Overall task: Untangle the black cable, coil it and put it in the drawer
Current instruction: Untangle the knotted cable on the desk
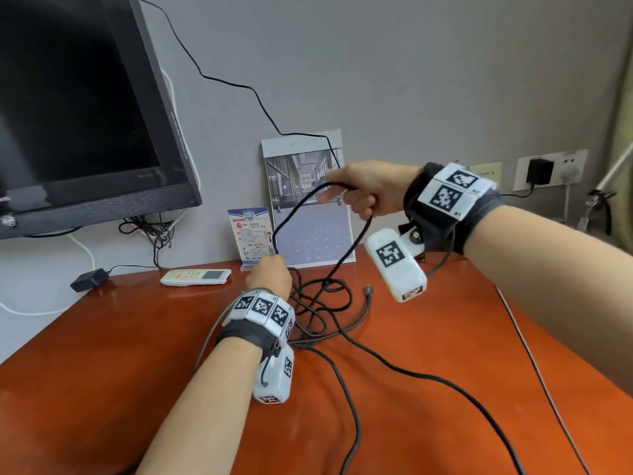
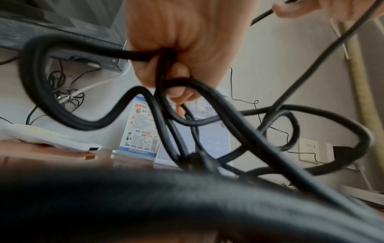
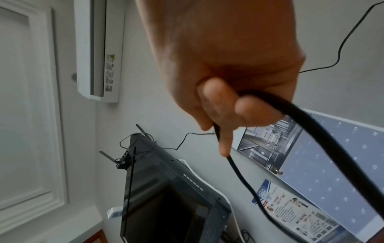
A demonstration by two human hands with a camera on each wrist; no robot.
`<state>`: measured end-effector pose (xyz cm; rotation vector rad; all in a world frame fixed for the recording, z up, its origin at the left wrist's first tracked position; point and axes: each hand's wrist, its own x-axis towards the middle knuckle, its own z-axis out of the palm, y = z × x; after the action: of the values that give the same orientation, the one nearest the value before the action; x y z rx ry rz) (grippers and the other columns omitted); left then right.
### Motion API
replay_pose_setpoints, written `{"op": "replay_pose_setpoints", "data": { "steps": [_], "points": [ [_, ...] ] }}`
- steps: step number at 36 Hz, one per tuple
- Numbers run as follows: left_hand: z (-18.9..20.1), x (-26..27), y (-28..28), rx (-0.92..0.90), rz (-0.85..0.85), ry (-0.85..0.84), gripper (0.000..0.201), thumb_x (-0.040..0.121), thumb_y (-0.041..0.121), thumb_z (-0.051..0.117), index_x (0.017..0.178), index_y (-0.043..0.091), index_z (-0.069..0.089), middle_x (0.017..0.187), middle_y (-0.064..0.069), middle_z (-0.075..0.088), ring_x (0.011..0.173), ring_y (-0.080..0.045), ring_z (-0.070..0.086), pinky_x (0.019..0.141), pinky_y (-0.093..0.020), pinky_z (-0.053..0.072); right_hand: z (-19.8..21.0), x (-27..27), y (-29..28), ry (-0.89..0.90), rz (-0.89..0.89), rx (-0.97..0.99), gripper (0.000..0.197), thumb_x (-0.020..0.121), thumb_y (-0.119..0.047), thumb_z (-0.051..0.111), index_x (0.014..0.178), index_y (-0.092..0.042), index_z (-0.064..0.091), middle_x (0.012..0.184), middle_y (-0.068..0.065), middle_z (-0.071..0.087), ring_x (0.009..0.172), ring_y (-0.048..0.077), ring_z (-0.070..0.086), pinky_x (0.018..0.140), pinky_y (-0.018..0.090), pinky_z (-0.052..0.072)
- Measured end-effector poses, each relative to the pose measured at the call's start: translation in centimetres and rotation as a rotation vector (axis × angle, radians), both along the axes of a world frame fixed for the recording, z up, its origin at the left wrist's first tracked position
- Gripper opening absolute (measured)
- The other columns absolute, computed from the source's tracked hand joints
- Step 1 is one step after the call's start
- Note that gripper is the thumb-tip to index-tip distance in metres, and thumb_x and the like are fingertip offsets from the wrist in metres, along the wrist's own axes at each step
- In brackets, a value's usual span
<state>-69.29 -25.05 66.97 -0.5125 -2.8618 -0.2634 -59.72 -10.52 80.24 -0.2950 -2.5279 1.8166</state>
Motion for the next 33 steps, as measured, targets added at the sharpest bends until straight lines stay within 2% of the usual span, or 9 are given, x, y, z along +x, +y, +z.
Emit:
{"op": "replay_pose_setpoints", "data": {
  "steps": [5, 8, 11, 17, 21, 24, 29, 31, 33],
  "points": [
    [-0.2, 0.2, 0.4, -0.062, 0.012, 0.034, 0.031, 0.096, 0.002, 0.037, 0.118, 0.002, 0.058, 0.119, -0.016, 0.059, 0.109, -0.032, 0.059, 0.082, -0.039, 0.048, 0.0, -0.4, -0.1, 0.102, -0.033, -0.141, 0.031, 0.099, -0.012, 0.029, 0.079, -0.014, 0.053, 0.049, -0.005, 0.057, 0.046, 0.008, 0.051, 0.047, 0.017, 0.035],
    [-0.2, 0.1, 0.4, -0.08, 0.009, 0.037, 0.03, 0.096, 0.002, 0.038, 0.118, 0.001, 0.058, 0.118, -0.016, 0.061, 0.108, -0.032, 0.059, 0.082, -0.038, 0.048, 0.8, 0.0, 0.2, 0.165, -0.077, -0.28, 0.026, 0.093, -0.021, 0.033, 0.071, -0.015, 0.045, 0.037, -0.007, 0.037, 0.036, 0.008, 0.027, 0.036, 0.018, 0.02],
    [-0.1, 0.2, 0.4, -0.085, 0.022, 0.005, 0.028, 0.096, 0.003, 0.04, 0.118, 0.001, 0.058, 0.12, -0.016, 0.061, 0.109, -0.032, 0.059, 0.083, -0.038, 0.048, 0.8, 0.2, 0.6, 0.099, -0.029, -0.184, 0.043, 0.1, -0.039, 0.029, 0.075, -0.015, 0.054, 0.035, -0.01, 0.017, 0.031, 0.006, 0.013, 0.032, 0.018, 0.009],
    [-0.3, 0.5, 0.5, -0.118, 0.022, -0.015, 0.03, 0.096, 0.003, 0.038, 0.119, 0.002, 0.058, 0.122, -0.016, 0.059, 0.112, -0.032, 0.057, 0.085, -0.038, 0.047, 1.1, 0.1, 1.3, 0.228, -0.071, -0.262, 0.035, 0.096, -0.008, 0.025, 0.08, -0.009, 0.056, 0.049, -0.006, 0.057, 0.043, 0.007, 0.037, 0.043, 0.017, 0.026],
    [-0.2, 0.2, 0.4, -0.107, 0.021, -0.041, 0.03, 0.096, 0.004, 0.038, 0.119, 0.001, 0.057, 0.122, -0.017, 0.059, 0.112, -0.033, 0.058, 0.085, -0.039, 0.047, 2.1, 1.1, 2.0, 0.173, 0.0, -0.357, 0.03, 0.093, -0.023, 0.025, 0.071, -0.013, 0.043, 0.039, -0.007, 0.033, 0.034, 0.008, 0.02, 0.035, 0.019, 0.015],
    [-0.3, -0.1, 0.2, -0.11, 0.029, -0.053, 0.031, 0.096, 0.003, 0.037, 0.12, 0.001, 0.056, 0.123, -0.018, 0.059, 0.111, -0.033, 0.058, 0.084, -0.039, 0.047, 2.0, 1.4, 2.6, 0.091, 0.008, -0.228, 0.043, 0.1, -0.036, 0.027, 0.078, -0.012, 0.055, 0.034, -0.01, 0.018, 0.032, 0.006, 0.013, 0.035, 0.019, 0.01],
    [-0.4, 0.2, 0.3, -0.121, 0.048, -0.07, 0.031, 0.096, 0.003, 0.037, 0.12, 0.001, 0.056, 0.125, -0.018, 0.057, 0.114, -0.032, 0.057, 0.086, -0.039, 0.047, 2.0, 1.7, 3.5, 0.246, -0.129, -0.361, 0.018, 0.095, -0.008, 0.026, 0.083, -0.017, 0.037, 0.048, -0.003, 0.053, 0.039, 0.008, 0.027, 0.038, 0.018, 0.022],
    [-0.4, 0.6, 0.4, -0.122, 0.058, -0.067, 0.031, 0.096, 0.003, 0.037, 0.122, 0.001, 0.056, 0.126, -0.018, 0.056, 0.115, -0.031, 0.056, 0.088, -0.039, 0.046, 2.4, 2.0, 4.0, 0.194, -0.149, -0.343, 0.016, 0.097, -0.017, 0.03, 0.082, -0.015, 0.035, 0.051, 0.0, 0.057, 0.036, 0.008, 0.022, 0.037, 0.017, 0.019],
    [-0.4, 0.8, 0.6, -0.132, 0.05, -0.06, 0.032, 0.096, 0.002, 0.037, 0.123, 0.001, 0.055, 0.126, -0.018, 0.056, 0.117, -0.031, 0.054, 0.089, -0.039, 0.046, 2.4, 2.4, 4.2, 0.048, -0.1, -0.155, 0.035, 0.101, -0.037, 0.031, 0.085, -0.01, 0.045, 0.042, -0.004, 0.047, 0.03, 0.006, 0.018, 0.033, 0.017, 0.014]
  ]
}}
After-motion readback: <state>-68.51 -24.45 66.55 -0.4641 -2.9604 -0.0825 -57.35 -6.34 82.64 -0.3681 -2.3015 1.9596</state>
